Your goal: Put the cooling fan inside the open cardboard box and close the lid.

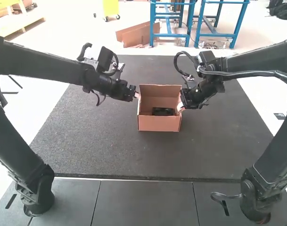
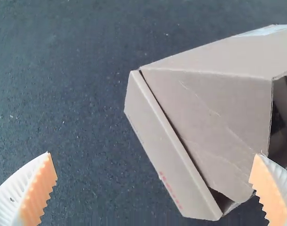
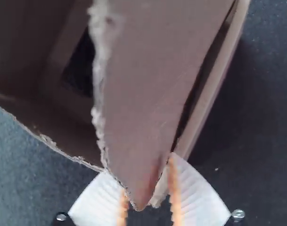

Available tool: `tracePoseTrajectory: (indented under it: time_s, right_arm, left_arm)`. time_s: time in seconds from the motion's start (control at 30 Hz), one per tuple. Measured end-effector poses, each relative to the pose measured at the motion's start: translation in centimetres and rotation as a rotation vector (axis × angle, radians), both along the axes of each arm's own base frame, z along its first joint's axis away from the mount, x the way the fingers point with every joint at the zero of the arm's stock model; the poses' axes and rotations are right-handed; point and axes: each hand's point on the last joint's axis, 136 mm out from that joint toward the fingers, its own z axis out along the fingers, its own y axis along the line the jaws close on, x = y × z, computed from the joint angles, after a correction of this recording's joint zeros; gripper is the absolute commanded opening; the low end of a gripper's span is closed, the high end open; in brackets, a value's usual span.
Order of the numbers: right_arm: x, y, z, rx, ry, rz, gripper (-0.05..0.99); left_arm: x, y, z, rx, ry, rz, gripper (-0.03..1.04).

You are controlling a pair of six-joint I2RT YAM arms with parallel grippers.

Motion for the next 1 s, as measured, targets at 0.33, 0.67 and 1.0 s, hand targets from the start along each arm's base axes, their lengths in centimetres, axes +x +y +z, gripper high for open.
tracePoseTrajectory:
  time_s: [0.33, 0.67, 1.0]
  right_arm:
    - [2.6, -0.6, 6.6, 0.064, -0.165, -0.059, 0.92]
    - [7.0, -8.5, 14.5, 0.041, -0.494, -0.31, 0.92]
    - [7.4, -12.7, 13.4, -0.017, -0.484, -0.411, 0.92]
  left_arm:
    - [1.1, 2.4, 7.1, -0.016, -0.203, 0.077, 0.97]
    - [3.1, -1.3, 9.5, -0.014, -0.274, 0.044, 0.97]
    - [5.5, -5.2, 8.7, 0.003, -0.247, 0.0, 0.97]
